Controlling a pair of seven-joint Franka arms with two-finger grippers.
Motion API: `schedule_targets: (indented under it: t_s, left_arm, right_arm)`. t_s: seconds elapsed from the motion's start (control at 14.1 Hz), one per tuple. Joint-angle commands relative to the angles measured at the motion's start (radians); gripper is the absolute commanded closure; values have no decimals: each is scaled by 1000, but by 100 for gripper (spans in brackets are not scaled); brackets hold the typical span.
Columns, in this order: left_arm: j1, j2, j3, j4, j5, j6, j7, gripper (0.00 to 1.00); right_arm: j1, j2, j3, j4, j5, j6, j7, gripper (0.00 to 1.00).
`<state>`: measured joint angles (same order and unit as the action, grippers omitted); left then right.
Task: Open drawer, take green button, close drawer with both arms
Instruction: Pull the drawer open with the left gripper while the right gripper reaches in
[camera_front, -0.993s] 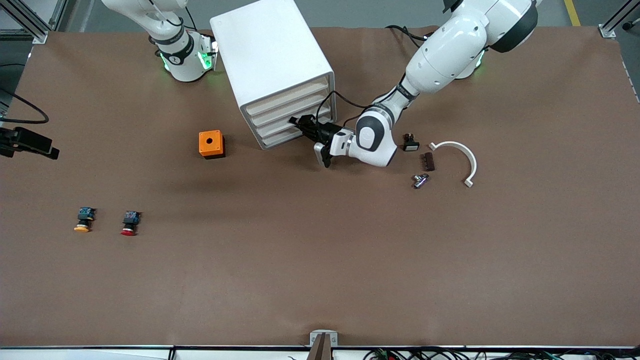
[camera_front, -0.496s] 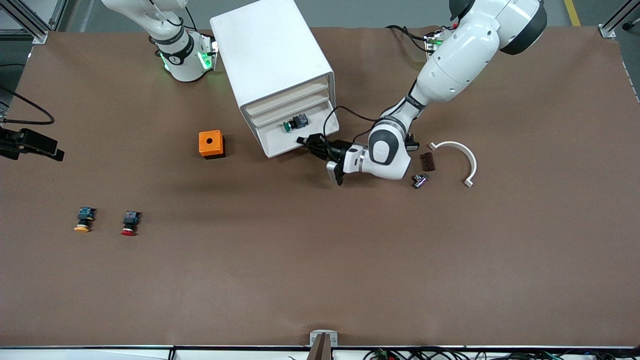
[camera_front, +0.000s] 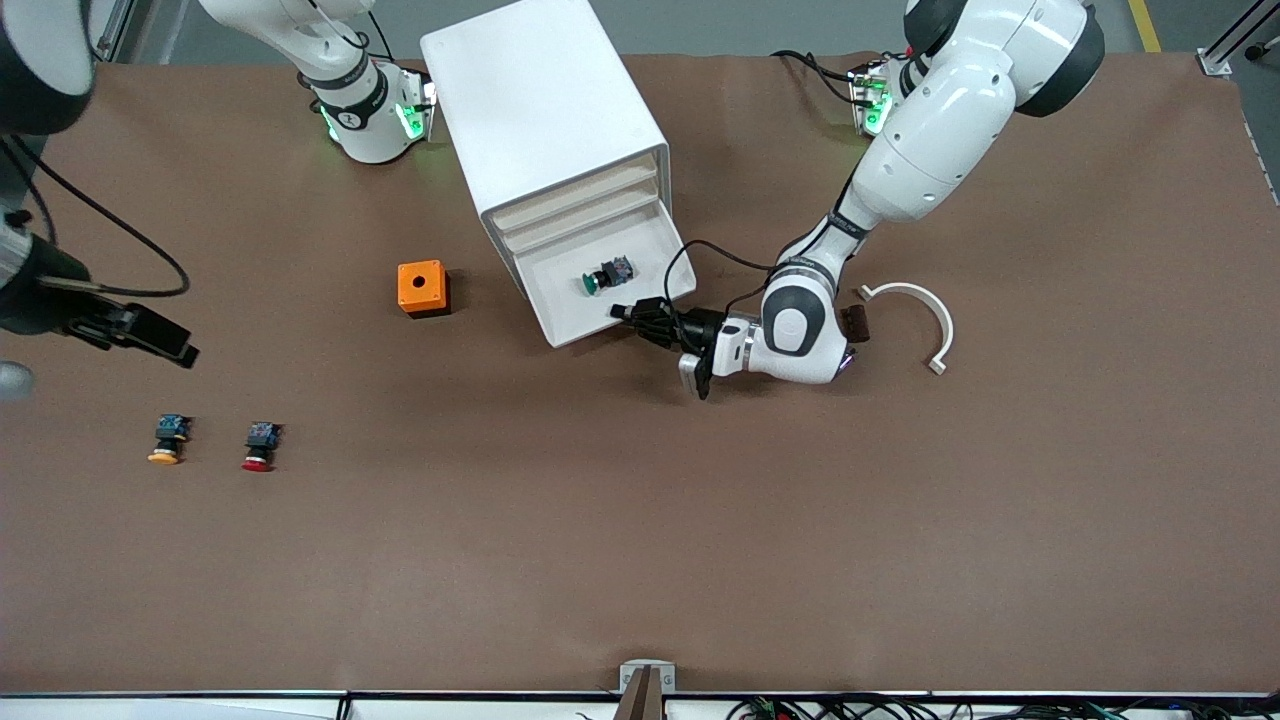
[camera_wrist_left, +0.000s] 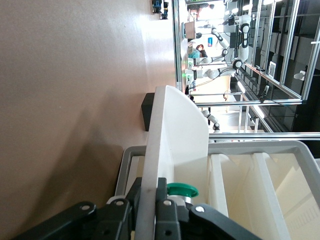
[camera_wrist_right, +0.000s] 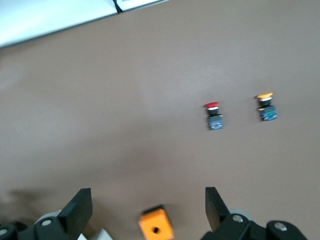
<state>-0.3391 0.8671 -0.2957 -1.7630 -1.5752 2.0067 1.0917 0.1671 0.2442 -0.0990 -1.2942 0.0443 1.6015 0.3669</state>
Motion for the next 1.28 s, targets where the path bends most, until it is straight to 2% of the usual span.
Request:
schedule_targets:
  t_s: [0.0, 0.14, 0.21, 0.28, 0.5, 0.71, 0.85, 1.06, 1.21]
  left_arm:
    - [11, 29, 7, 31, 3, 15, -19, 100]
    - [12, 21, 16, 34, 3, 15, -30, 100]
    - [11, 18, 23, 37, 3, 15, -58, 38]
    - [12, 18, 27, 43, 7, 15, -88, 0]
    - [14, 12, 46, 65, 67, 15, -197, 0]
    - [26, -6, 73, 98, 193, 15, -358, 0]
    - [60, -19, 96, 140, 365, 12, -494, 0]
    - [127, -63, 95, 210, 715, -17, -691, 0]
    - [152, -72, 96, 285, 887, -78, -830, 0]
  right_arm:
    - [44, 26, -5, 12, 9, 12, 79, 0]
    - [83, 33, -5, 10, 6, 12, 89, 0]
    - [95, 37, -5, 10, 0, 14, 122, 0]
    - [107, 40, -5, 12, 0, 14, 177, 0]
    - [201, 44, -7, 6, -10, 0, 332, 0]
    - [267, 60, -5, -7, -11, 5, 568, 0]
    - [302, 60, -5, -14, -4, 5, 656, 0]
    - [368, 72, -4, -37, 15, 14, 762, 0]
    - [394, 101, -4, -42, 75, 17, 855, 0]
